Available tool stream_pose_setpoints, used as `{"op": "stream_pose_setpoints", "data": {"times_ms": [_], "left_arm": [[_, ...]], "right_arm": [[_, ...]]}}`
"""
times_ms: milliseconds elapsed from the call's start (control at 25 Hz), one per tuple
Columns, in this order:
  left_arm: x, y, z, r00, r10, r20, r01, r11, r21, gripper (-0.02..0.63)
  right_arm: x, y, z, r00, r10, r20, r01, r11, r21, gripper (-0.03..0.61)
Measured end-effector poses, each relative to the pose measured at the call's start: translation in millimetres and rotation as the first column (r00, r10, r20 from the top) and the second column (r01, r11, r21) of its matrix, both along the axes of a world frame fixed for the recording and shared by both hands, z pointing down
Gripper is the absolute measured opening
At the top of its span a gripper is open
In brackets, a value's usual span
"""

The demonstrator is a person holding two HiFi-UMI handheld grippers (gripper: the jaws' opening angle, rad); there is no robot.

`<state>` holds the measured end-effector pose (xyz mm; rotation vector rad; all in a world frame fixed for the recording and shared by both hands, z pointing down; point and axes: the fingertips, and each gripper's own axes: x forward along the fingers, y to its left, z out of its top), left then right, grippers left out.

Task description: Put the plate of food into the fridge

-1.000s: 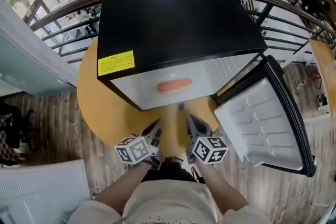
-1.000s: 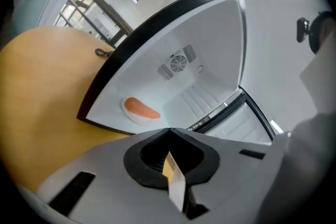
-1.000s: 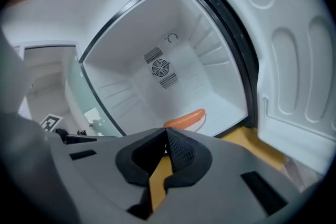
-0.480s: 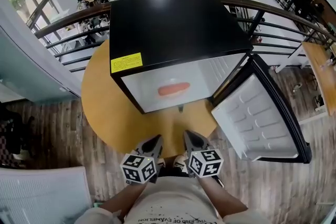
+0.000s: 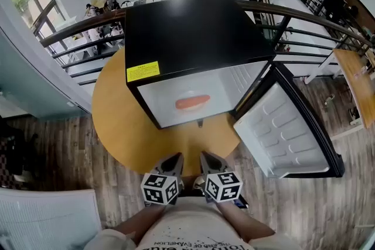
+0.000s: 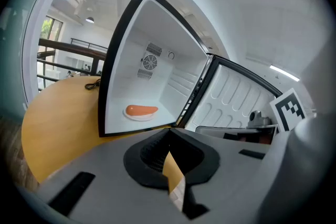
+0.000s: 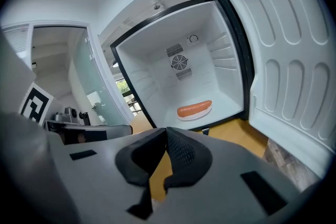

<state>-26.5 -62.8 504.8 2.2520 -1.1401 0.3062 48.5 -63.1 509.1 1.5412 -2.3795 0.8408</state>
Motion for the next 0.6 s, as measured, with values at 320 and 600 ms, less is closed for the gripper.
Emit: {"op": "stream_pose_setpoints", "data": {"times_ms": [320, 600], "left_arm": [[-7, 0, 3, 1.0, -0.027, 0.004, 0.027, 1.0, -0.012, 0.023], [-9, 2, 5, 0.999, -0.039, 0.008, 0.039, 0.999, -0.015, 0.023]], "right_arm": [[6, 4, -3, 1.0, 0.008, -0.01, -0.008, 1.0, 0.003, 0.026], [15, 1, -4, 0.999, 0.036, -0.013, -0.036, 0.999, 0.011, 0.026]]}}
